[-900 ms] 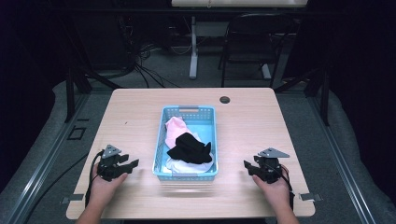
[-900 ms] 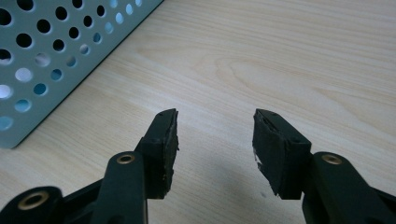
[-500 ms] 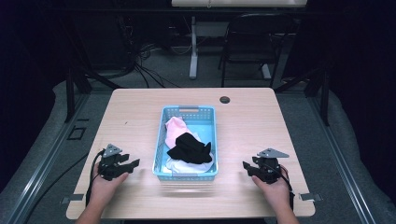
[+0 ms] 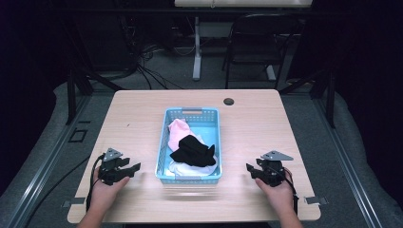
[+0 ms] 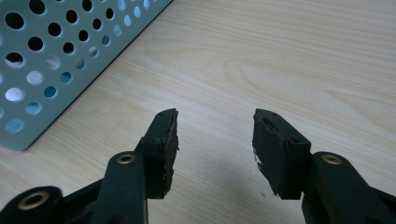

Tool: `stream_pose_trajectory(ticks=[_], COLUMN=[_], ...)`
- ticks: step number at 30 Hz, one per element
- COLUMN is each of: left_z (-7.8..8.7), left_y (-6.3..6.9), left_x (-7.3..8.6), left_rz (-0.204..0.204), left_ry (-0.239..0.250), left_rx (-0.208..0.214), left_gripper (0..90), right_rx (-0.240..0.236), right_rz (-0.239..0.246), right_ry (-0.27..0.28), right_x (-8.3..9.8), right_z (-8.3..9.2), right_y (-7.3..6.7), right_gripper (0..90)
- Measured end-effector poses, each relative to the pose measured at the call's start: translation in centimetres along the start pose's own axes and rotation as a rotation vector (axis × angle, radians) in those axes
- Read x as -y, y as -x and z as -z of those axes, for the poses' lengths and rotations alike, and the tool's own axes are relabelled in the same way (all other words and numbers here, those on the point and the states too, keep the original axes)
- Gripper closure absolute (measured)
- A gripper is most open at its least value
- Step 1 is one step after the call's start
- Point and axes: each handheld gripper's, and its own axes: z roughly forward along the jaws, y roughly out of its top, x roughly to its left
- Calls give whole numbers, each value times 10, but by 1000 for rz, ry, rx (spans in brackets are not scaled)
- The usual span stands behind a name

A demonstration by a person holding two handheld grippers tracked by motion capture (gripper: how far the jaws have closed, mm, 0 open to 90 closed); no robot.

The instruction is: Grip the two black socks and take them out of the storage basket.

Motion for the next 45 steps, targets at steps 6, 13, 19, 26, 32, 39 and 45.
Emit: stream_pose_trajectory(ticks=[6,13,19,26,32,39,45], left_z=[0,0,1,-3,-1,-2,-2], left_y=[0,1,2,4,5,4,3], left_x=[1,4,4,5,6,5,5], left_rz=[0,-2,-9,-7,-3,-3,1], left_ry=[-2,-14,-9,-19,-14,-18,-14], left_rx=[-1,-6,-1,0,2,0,0], left_gripper=[436,431,430,420,417,417,418], right_rx=[-8,-29,-71,-79,-117,-149,-167], right_rz=[-2,3,6,60,31,63,129], right_ry=[-8,-39,-51,-54,-71,-81,-73], right_x=[-1,-5,-25,-56,-73,-90,-109], right_z=[-3,-1,8,22,22,20,17], right_y=[-1,-5,-15,-22,-21,-30,-48], right_gripper=[498,494,498,489,520,523,514])
